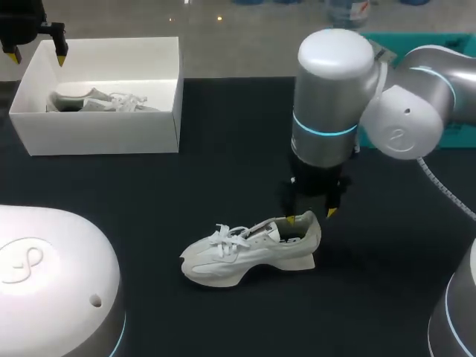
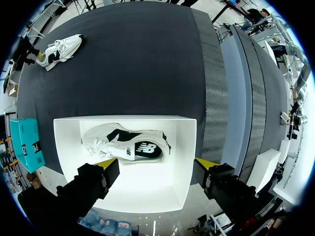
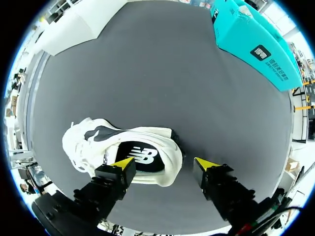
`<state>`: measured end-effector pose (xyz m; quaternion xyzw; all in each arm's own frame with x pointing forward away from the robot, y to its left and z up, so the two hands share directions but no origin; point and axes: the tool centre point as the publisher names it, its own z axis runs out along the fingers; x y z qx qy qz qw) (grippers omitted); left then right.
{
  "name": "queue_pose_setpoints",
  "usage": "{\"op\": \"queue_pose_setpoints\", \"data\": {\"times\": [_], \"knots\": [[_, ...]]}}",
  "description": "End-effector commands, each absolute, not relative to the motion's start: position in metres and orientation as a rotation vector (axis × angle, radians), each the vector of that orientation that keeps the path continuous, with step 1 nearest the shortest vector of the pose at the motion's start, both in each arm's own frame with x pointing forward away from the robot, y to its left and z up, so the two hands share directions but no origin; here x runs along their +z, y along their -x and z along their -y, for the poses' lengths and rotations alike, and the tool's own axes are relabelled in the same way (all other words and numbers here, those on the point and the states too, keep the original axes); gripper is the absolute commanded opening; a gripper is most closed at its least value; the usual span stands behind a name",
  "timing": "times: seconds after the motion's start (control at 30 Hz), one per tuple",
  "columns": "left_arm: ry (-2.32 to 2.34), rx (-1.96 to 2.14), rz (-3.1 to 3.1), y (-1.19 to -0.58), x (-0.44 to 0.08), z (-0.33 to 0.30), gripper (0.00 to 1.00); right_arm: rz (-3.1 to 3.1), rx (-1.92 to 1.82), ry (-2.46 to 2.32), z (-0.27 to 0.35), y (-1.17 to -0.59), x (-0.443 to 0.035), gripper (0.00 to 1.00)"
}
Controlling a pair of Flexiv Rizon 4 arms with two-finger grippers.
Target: Take the shoe out of the shoebox, open the shoe tongue, remove and reinsert the insole, then place the shoe into the shoebox
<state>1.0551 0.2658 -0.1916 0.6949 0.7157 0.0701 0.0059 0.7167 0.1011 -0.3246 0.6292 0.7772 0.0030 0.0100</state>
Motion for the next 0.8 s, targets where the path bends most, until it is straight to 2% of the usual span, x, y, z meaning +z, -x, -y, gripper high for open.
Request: {"op": "queue_pose_setpoints", "data": {"times": [0.03, 0.27, 0.4, 0.8], "knots": [[-2.175, 0.225, -2.238, -1.054, -0.191, -0.266, 1.00, -2.581, 0.164, -1.802, -0.085, -0.711, -0.285, 1.00], [-2.175, 0.225, -2.238, -1.054, -0.191, -0.266, 1.00, -2.967, 0.386, -1.228, -0.078, -0.698, -0.255, 1.00], [-2.175, 0.225, -2.238, -1.054, -0.191, -0.266, 1.00, -3.081, 0.574, -0.861, -0.063, -0.671, -0.239, 1.00], [-2.175, 0.225, -2.238, -1.054, -0.191, -0.266, 1.00, -3.045, 0.611, -0.910, -0.054, -0.666, -0.235, 1.00]]}}
